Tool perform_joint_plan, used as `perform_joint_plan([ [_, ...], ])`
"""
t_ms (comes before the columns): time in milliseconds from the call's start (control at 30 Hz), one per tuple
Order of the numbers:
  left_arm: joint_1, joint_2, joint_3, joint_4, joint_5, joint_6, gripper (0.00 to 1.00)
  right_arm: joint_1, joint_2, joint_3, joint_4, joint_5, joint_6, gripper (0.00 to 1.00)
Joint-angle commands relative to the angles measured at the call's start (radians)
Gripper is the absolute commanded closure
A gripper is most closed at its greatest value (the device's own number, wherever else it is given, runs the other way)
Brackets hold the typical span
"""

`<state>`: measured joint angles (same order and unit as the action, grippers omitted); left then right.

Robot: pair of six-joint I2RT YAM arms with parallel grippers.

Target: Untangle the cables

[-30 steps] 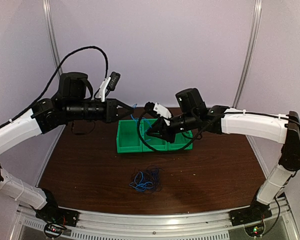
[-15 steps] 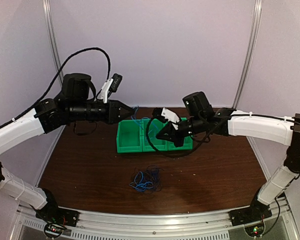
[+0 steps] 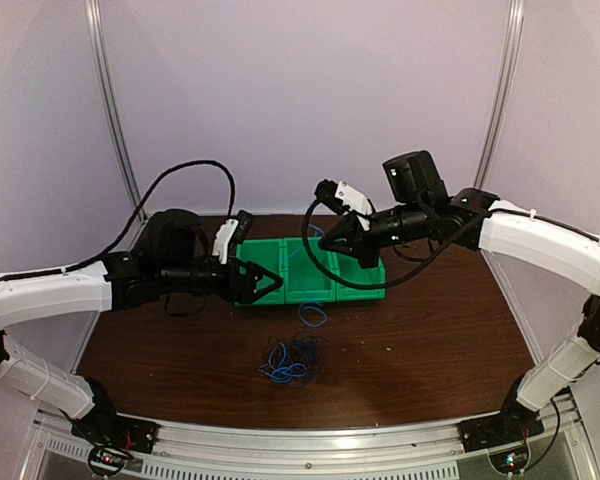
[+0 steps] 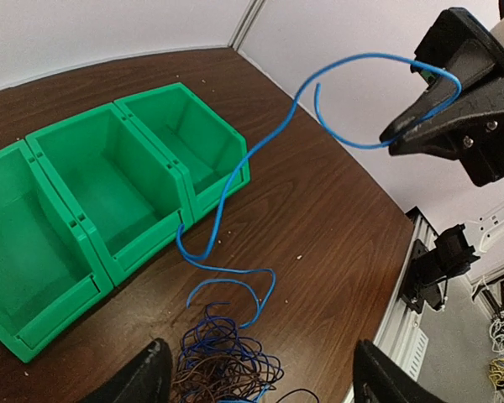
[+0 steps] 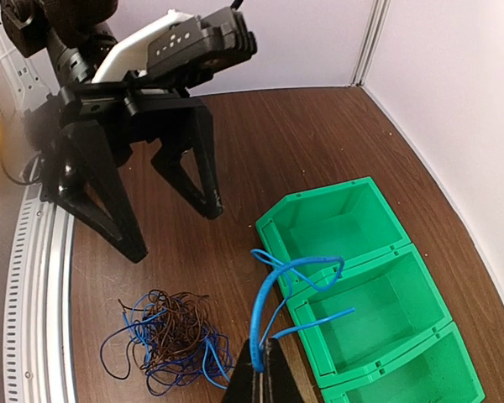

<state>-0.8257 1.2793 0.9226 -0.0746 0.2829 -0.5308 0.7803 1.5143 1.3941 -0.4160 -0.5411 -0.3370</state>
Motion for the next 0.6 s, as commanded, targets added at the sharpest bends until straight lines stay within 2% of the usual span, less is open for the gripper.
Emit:
perform_joint_plan([
  [0, -0.027, 0.009, -0.093, 0.284, 0.038, -0.037, 0.25, -0.015, -0.01, 0.009, -0.005, 0.028, 0.029, 1.0],
  [133, -0.033, 0.046, -0.202, 0.451, 0.005, -0.042, 0.25, -0.028, -0.01, 0.045, -0.011, 0.016, 0.035, 1.0],
  [267, -0.033, 0.127, -0.24, 0.541, -0.031, -0.028, 0.25, -0.037, -0.012, 0.098, -0.031, 0.017, 0.028, 1.0],
  [567, -0.036, 0.244, -0.311, 0.842, 0.094, 0.054, 0.29, -0.048, -0.013, 0.11, -0.017, 0.024, 0.036, 1.0],
])
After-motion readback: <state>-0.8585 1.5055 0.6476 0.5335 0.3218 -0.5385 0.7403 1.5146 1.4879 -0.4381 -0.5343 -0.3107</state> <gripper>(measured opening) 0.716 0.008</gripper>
